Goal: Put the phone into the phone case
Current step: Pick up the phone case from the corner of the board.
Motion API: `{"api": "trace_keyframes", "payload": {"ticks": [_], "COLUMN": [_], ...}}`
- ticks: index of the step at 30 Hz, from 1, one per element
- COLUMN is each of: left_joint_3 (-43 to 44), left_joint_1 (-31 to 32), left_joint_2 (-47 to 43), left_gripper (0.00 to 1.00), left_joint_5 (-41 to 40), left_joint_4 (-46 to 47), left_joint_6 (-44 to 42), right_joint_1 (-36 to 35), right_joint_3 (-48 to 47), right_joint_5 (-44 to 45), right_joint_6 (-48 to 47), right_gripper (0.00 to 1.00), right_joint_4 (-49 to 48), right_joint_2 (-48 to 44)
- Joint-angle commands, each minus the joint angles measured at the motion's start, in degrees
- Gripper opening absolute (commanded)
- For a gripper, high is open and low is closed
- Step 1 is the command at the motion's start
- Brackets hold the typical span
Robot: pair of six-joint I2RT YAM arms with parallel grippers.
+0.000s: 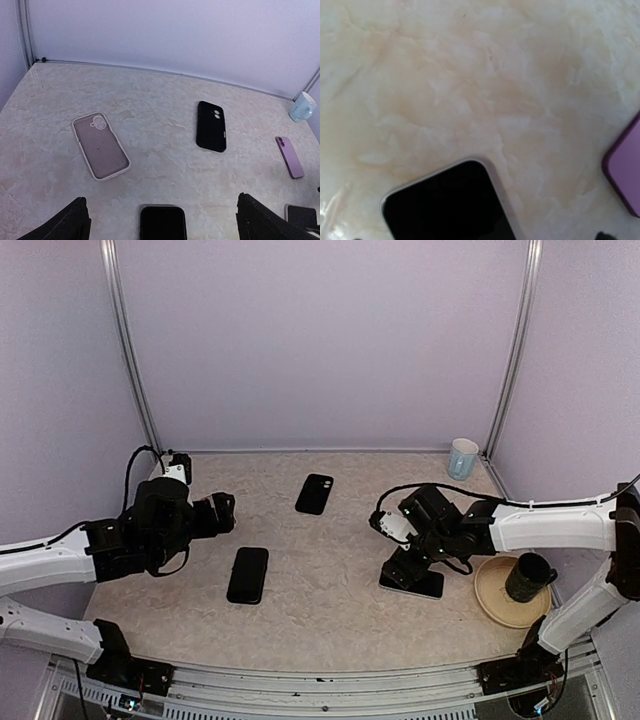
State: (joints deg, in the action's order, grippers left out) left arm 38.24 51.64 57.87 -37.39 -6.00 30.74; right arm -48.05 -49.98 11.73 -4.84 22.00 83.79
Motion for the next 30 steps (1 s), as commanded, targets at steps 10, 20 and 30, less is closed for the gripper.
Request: {"api": "trace_keyframes", "payload": {"ticks": [10,20,30], "left_joint_3": [10.45,12.59,17.89], "left_joint_1": [-22.10,-28.93,-31.36], "left_joint_2": [22.57,31.88,42.03], "left_gripper": [0.99,0.91,0.79], "left_joint_5": [15.68,21.27,24.68], "left_joint_4": [-1.83,1.31,1.05], "left_joint_6": [9.46,11.05,9.86], "right_joint_1": [0.42,0.42,0.43], "right_joint_3": [-0.47,0.52,0.54], "right_joint_5": [-0.89,-1.19,-1.69], "right_joint_6": [2.02,3.15,3.44], "right_gripper": [1.00,1.00,0.99], "right_joint_4": [0.79,0.79,0.54], "right_joint_2": [-7.10,-10.43,-11.31]}}
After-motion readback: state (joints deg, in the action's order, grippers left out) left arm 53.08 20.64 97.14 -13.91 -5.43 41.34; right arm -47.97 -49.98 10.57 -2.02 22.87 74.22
